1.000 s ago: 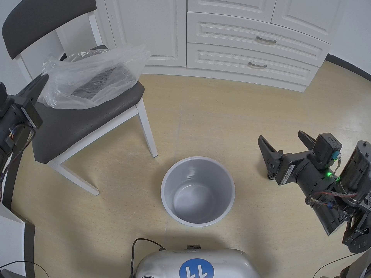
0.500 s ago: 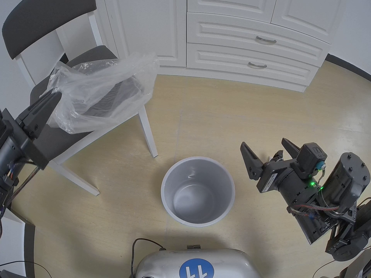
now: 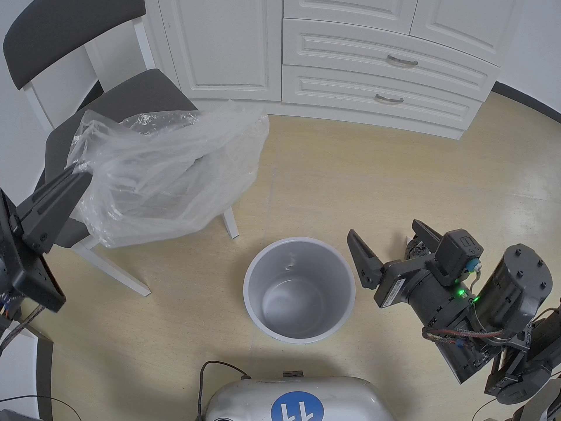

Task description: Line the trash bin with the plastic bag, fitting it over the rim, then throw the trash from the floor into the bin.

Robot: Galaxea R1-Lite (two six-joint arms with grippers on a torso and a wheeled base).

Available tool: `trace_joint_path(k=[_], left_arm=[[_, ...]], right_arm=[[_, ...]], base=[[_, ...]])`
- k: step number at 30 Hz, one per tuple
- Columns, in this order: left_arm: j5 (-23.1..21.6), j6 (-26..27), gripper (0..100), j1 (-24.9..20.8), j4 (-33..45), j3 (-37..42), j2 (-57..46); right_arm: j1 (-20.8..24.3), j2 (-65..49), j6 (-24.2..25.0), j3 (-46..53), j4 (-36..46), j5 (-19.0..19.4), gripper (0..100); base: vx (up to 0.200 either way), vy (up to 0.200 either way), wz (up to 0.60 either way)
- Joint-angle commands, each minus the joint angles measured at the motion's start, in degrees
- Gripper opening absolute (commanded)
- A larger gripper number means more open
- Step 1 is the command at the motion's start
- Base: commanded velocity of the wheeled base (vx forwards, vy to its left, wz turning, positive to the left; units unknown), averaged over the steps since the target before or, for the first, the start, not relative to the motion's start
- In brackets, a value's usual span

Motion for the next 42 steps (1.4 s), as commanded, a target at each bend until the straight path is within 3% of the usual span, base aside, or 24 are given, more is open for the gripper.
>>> trace_joint_path(k=[1,7,8,9,14,34,39,42], left_arm=[[-0.1,0.0,0,-2.4,1.0,0.1,-2.7],[-0.1,-0.1,0,-3.5,1.3,0.1,-2.8],[-0.1,-0.1,0,-3.7,1.4,0.1,-2.8],[-0.2,-0.2,0,-3.8,1.4,0.0,-2.8],[-1.4,-0.5,0,-8.1,1.4,0.1,-3.9],[-1.7,-0.5,0,-11.5,1.3,0.3,-5.5],[-1.7,-0.5,0,-11.5,1.2,0.1,-6.1],[-1.7,-0.6,0,-11.5,0.7,0.0,-6.2]], right_arm=[[0.7,-2.6,0.8,-0.4,0.8,0.0,100],[2.9,-8.4,3.2,-0.9,10.6,0.3,100],[5.3,-12.5,7.2,-3.5,21.0,0.4,100],[5.8,-13.6,8.8,-4.5,24.4,0.6,100],[5.6,-14.9,13.2,-6.4,33.8,2.5,100],[1.8,-7.0,13.2,-3.8,34.4,3.7,100],[1.8,-5.3,11.4,0.8,34.5,8.8,100],[1.8,-3.6,11.6,0.9,34.4,9.8,100]], base=[[0.000,0.000,0.00],[0.000,0.000,0.00],[0.000,0.000,0.00],[0.000,0.000,0.00],[0.000,0.000,0.00],[0.000,0.000,0.00],[0.000,0.000,0.00],[0.000,0.000,0.00]])
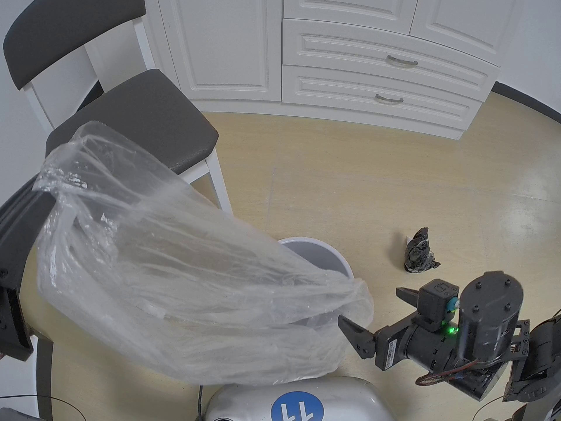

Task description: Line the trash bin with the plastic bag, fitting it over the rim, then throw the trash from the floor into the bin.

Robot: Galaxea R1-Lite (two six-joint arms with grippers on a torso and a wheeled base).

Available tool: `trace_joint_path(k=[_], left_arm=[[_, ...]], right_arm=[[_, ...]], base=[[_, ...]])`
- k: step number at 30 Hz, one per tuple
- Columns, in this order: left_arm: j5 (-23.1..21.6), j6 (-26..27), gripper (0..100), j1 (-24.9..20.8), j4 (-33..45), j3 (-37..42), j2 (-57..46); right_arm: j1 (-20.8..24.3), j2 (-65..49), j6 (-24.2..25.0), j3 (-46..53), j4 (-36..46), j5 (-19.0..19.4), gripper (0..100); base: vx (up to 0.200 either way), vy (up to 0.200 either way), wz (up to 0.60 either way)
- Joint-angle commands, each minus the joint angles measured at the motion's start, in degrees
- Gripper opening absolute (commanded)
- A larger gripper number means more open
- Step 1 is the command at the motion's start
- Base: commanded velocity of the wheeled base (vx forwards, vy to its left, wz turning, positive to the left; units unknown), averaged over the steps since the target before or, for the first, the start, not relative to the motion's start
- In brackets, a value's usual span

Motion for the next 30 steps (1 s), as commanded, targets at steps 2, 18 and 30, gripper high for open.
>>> trace_joint_path(k=[2,18,30], left_arm=[[0.1,-0.1,0,-0.2,-0.3,-0.6,-1.0],[0.1,-0.8,0,-4.2,-0.4,-1.8,-3.9],[0.1,-0.8,0,-4.2,-0.4,-2.3,-4.7]], right_arm=[[0.0,6.3,0.3,1.1,-0.9,0.9,100],[0.5,18.2,15.7,-2.2,-13.1,11.3,100],[1.1,32.3,17.7,2.2,-44.0,11.4,100]], base=[[0.000,0.000,0.00],[0.000,0.000,0.00],[0.000,0.000,0.00]])
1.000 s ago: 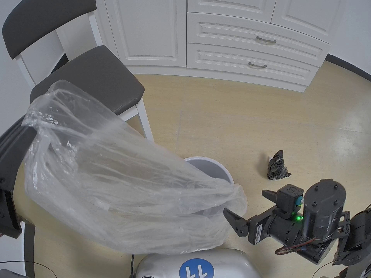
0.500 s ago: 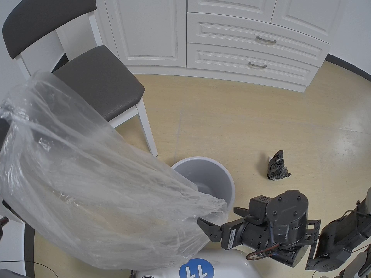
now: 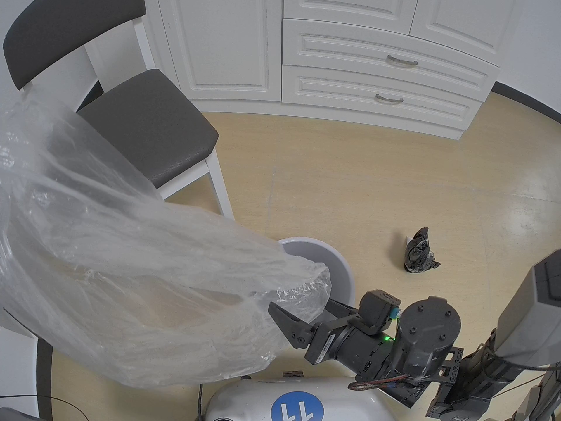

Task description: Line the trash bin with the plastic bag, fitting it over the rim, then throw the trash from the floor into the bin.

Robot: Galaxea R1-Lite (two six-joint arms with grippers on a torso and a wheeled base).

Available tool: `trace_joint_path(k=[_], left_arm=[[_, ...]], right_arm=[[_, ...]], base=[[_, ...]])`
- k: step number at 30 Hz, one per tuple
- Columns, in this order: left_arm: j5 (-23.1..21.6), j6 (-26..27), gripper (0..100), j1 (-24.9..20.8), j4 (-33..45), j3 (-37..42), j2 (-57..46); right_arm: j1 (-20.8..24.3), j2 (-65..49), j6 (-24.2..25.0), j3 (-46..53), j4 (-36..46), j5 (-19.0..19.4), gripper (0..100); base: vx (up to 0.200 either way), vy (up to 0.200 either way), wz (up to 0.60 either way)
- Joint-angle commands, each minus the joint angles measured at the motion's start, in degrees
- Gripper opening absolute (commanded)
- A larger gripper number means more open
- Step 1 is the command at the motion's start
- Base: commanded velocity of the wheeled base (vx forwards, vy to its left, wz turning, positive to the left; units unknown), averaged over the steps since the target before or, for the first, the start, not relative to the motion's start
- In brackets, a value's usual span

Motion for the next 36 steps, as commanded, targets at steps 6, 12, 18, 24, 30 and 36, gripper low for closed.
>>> trace_joint_path(k=[6,12,18,24,30,36], left_arm=[[0.0,0.0,0,0.0,0.0,-0.3,-0.6],[0.0,0.0,0,0.0,0.0,-0.4,-0.6],[0.0,0.0,0,0.0,0.0,-0.4,-0.5],[0.0,0.0,0,-0.1,0.0,-0.3,-0.5],[0.0,0.0,0,-0.1,0.0,-0.3,-0.6],[0.0,0.0,0,-0.1,0.0,-0.4,-0.6]], right_arm=[[0.4,8.4,0.4,2.6,-6.1,0.3,100],[0.4,7.1,0.5,2.3,-6.1,0.2,100],[0.4,4.3,0.5,2.1,-6.1,0.0,100],[-0.4,1.6,-0.3,2.3,-6.1,-0.2,100],[-1.9,-0.4,-3.3,2.6,-6.1,-0.4,100],[-3.2,0.2,-5.0,2.4,-6.1,-0.5,100]], base=[[0.000,0.000,0.00],[0.000,0.000,0.00],[0.000,0.000,0.00],[0.000,0.000,0.00],[0.000,0.000,0.00],[0.000,0.000,0.00]])
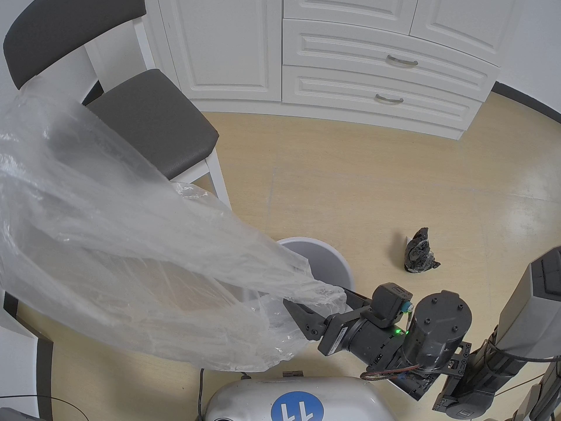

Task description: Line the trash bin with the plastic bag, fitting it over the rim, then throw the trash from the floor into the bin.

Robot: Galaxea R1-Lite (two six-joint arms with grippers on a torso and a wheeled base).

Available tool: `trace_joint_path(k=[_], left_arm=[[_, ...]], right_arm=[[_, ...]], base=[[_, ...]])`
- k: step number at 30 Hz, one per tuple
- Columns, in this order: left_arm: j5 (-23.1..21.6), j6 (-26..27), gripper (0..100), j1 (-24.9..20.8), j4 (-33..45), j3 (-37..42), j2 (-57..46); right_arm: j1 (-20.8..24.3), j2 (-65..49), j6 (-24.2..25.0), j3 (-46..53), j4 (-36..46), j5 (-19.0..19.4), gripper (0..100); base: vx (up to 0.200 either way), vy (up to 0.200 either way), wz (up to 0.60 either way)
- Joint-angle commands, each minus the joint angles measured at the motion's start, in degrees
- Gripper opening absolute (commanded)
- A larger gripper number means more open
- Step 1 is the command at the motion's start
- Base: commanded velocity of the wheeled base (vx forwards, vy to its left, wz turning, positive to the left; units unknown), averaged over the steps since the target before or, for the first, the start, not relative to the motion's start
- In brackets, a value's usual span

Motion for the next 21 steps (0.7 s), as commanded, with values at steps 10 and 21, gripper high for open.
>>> trace_joint_path(k=[10,21], left_arm=[[0.4,-0.2,0,0.0,0.0,-1.5,-0.1],[2.6,-1.9,0,0.1,0.6,-3.2,-0.1]], right_arm=[[-1.1,5.2,-0.2,-1.8,-1.0,-1.4,100],[-1.4,7.9,0.5,-3.7,-1.0,-2.7,100]], base=[[0.000,0.000,0.00],[0.000,0.000,0.00]])
